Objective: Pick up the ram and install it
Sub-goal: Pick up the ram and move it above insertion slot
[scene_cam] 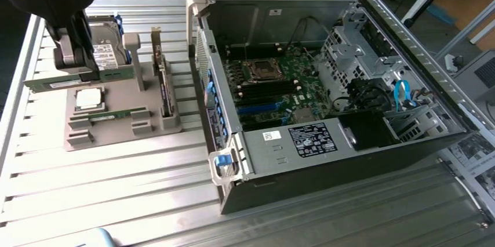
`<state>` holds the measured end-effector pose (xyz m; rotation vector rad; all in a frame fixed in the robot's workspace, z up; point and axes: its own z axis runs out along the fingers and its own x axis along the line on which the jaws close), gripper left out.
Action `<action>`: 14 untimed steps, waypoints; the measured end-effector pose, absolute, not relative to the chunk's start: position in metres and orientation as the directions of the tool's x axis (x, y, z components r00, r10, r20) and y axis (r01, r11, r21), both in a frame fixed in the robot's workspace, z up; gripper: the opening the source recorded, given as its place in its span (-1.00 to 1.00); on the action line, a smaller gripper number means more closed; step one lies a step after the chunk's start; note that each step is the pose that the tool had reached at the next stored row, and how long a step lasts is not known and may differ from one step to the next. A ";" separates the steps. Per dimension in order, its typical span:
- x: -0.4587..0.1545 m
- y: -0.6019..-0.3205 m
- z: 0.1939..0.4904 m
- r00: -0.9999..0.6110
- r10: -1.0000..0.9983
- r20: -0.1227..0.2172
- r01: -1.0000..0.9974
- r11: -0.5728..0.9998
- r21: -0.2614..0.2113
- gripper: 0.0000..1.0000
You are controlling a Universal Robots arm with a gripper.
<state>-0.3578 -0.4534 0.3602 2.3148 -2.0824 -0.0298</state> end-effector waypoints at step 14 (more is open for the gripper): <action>-0.358 -0.453 0.366 0.106 -0.994 0.005 -0.994 -0.105 0.034 -0.73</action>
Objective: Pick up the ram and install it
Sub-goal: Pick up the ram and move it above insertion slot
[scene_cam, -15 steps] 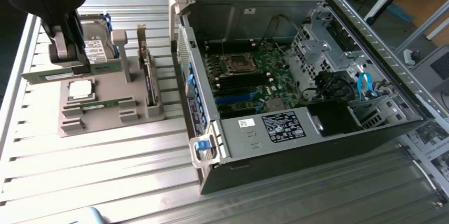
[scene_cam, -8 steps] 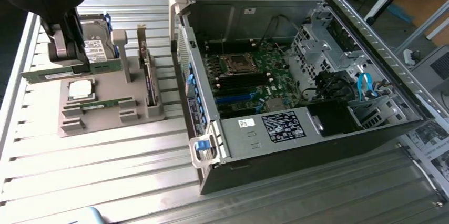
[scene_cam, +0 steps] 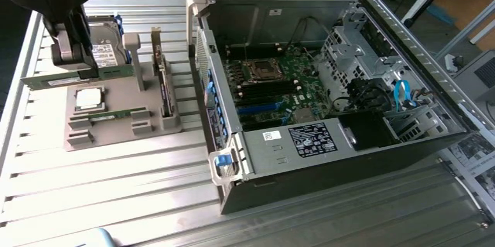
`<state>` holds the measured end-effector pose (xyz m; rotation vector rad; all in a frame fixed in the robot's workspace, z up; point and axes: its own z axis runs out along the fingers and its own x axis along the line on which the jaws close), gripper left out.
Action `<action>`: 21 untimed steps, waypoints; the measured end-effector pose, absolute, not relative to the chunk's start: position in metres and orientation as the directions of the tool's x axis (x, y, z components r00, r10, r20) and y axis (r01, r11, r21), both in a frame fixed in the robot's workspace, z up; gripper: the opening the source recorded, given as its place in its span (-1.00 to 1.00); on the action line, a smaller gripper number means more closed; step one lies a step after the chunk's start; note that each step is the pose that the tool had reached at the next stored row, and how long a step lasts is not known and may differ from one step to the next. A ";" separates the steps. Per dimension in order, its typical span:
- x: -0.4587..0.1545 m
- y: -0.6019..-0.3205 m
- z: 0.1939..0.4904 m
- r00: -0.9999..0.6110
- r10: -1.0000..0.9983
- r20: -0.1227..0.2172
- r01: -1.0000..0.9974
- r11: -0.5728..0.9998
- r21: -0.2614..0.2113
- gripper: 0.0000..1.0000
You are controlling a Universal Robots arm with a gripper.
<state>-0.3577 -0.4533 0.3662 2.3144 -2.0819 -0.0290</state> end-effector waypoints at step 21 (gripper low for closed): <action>-0.358 -0.453 0.382 0.106 -0.994 0.007 -0.994 -0.105 0.034 -0.73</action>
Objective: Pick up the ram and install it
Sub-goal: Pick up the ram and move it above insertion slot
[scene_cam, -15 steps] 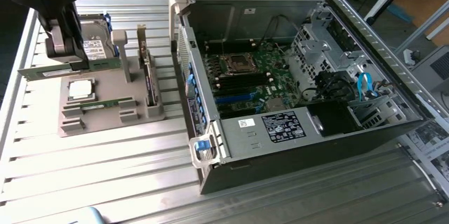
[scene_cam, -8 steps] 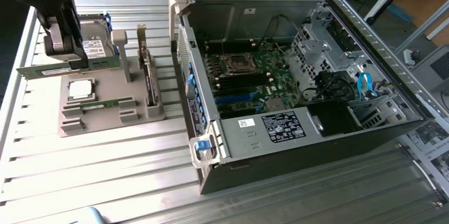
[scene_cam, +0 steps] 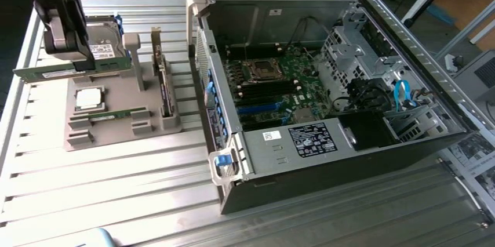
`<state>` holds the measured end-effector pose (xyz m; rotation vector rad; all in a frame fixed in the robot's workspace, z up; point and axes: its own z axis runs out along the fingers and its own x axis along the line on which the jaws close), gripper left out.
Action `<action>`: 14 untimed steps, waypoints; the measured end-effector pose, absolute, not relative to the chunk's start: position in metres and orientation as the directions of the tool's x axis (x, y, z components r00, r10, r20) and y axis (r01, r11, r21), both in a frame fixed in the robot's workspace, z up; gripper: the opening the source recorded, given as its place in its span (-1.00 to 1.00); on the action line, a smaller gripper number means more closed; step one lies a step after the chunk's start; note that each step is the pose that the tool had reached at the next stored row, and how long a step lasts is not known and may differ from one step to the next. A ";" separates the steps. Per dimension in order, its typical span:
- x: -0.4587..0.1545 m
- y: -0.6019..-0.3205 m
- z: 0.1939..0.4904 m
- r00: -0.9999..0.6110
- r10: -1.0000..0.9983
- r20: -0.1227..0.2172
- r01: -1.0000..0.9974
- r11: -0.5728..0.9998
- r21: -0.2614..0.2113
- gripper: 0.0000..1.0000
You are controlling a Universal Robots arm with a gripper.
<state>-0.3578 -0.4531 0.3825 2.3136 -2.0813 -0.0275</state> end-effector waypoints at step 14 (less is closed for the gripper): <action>-0.358 -0.453 0.389 0.106 -0.994 0.008 -0.994 -0.105 0.034 -0.73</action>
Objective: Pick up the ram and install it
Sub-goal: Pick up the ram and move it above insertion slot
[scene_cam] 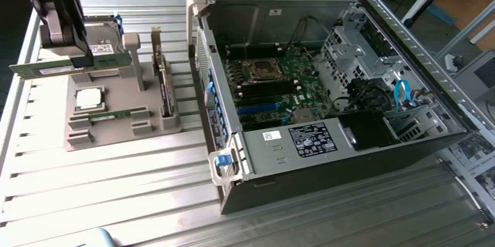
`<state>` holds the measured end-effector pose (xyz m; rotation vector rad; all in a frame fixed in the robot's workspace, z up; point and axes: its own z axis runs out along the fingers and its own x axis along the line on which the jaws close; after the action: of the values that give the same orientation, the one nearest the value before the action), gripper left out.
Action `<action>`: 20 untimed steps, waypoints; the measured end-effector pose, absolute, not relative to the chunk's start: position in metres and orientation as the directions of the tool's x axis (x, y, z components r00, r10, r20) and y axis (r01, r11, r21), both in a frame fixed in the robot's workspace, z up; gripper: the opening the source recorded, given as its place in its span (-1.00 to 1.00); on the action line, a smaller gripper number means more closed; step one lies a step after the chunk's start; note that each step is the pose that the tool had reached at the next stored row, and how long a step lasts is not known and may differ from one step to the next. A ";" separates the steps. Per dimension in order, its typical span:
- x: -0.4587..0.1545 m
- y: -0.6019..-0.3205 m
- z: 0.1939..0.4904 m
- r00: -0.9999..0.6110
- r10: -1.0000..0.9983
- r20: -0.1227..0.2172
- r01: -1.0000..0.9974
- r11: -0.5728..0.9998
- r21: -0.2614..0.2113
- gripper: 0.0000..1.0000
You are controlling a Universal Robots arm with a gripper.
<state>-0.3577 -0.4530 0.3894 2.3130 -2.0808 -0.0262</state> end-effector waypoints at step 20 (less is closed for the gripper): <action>-0.358 -0.453 0.396 0.106 -0.994 0.009 -0.994 -0.105 0.034 -0.73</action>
<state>-0.3577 -0.4529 0.3958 2.3121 -2.0800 -0.0246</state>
